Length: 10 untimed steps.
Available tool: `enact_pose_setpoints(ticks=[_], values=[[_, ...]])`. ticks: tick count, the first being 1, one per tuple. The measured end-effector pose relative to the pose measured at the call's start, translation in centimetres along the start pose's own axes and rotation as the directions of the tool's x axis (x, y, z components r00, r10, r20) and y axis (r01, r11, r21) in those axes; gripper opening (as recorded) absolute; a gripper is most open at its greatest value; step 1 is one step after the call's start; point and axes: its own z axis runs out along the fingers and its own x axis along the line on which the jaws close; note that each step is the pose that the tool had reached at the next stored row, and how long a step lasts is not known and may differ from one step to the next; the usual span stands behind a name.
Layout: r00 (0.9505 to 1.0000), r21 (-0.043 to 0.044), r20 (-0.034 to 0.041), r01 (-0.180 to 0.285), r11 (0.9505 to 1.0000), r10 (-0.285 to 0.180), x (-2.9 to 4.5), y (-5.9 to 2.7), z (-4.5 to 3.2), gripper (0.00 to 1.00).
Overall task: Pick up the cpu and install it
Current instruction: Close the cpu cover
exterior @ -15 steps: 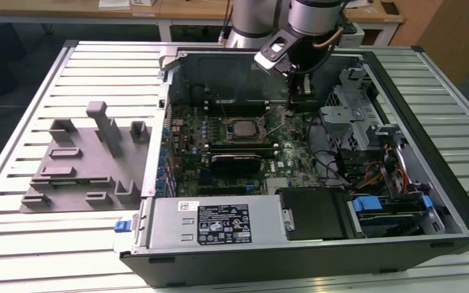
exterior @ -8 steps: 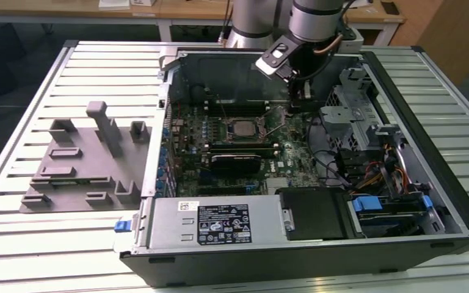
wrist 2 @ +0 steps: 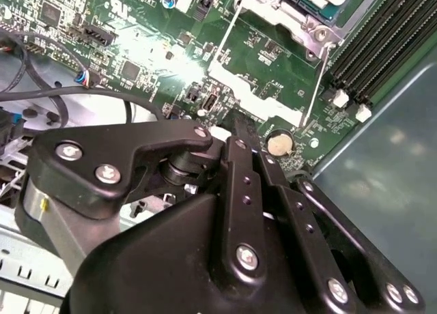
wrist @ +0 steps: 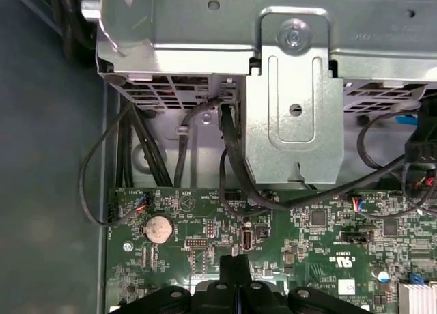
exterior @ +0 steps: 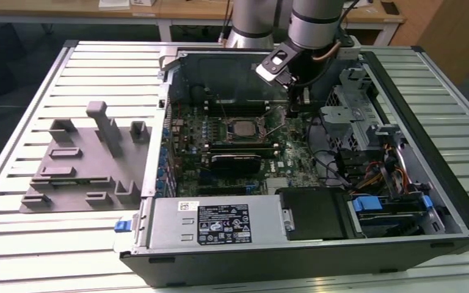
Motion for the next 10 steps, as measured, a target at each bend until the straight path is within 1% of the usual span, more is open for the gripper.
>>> enact_pose_setpoints(ticks=[4,10], values=[[1.0,0.0,-0.0001,0.0,1.0,0.0,0.1,-0.22,0.05,0.11],[1.0,-0.0009,-0.0012,0.0,1.0,0.0,0.16,-1.48,0.0,0.11]])
